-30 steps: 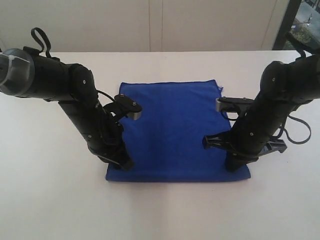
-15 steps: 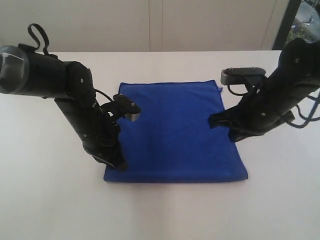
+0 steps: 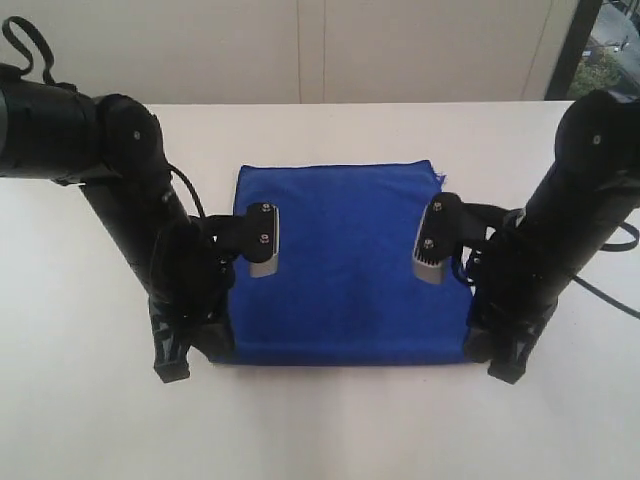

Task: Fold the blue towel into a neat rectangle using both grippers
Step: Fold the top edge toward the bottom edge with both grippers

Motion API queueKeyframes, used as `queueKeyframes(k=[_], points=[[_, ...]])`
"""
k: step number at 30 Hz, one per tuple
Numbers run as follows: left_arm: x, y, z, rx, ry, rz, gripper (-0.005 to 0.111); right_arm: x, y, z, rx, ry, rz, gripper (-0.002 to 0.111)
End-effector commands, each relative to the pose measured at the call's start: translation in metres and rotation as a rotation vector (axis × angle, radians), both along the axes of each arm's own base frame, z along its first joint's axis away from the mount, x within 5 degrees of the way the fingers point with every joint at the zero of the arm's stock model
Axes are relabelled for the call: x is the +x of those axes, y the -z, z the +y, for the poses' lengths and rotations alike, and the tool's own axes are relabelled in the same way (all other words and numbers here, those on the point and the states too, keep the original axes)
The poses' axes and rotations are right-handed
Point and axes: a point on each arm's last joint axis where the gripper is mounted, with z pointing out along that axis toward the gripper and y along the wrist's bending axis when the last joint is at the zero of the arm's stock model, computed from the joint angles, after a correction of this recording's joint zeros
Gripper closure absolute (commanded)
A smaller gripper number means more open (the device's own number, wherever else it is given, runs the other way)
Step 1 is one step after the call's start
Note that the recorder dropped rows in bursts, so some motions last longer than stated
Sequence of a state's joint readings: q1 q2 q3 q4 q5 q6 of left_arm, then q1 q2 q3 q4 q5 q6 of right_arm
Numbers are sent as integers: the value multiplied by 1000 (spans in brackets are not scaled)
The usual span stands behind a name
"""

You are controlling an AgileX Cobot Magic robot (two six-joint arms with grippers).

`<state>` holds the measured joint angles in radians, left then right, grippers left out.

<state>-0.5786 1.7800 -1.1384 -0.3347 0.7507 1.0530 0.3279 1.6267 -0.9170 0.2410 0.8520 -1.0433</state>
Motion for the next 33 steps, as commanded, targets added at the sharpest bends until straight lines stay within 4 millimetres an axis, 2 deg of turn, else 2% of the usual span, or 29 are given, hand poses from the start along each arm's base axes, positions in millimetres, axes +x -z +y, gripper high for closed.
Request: queueKeyframes(k=[1,2,4,11,18,21,23,29,31,33], points=[[1,11,-3,-9,7,3,76,-3,17,-2,-24,-120,-8,67],[2,13,-3,-9,28,-1,67,-2,20,-2,-25,-118,-18,67],[3,18,-4,-9,55,-3,59,-1,25,-2,-28,-116,-34,67],[5,35,-6,6,67,31,60,5,32,-1,-29,-106,-64,67],[6,44,-7,19,67,50,61,5,51,-1,-47,-106,-11,67],[6,44,-7,19,67,50,66,5,52,-1,-48,-106,-7,67],[6,44,-7,19,67,50,73,5,52,-1,-48,-106,-7,71],[8,44,-7,13,59,26,103,5,52,-1,-48,-106,-7,97],[10,44,-8,9,53,1,107,5,52,-1,-48,-106,-7,107],[12,45,-8,10,37,-18,107,5,52,-1,-48,-106,-5,108]])
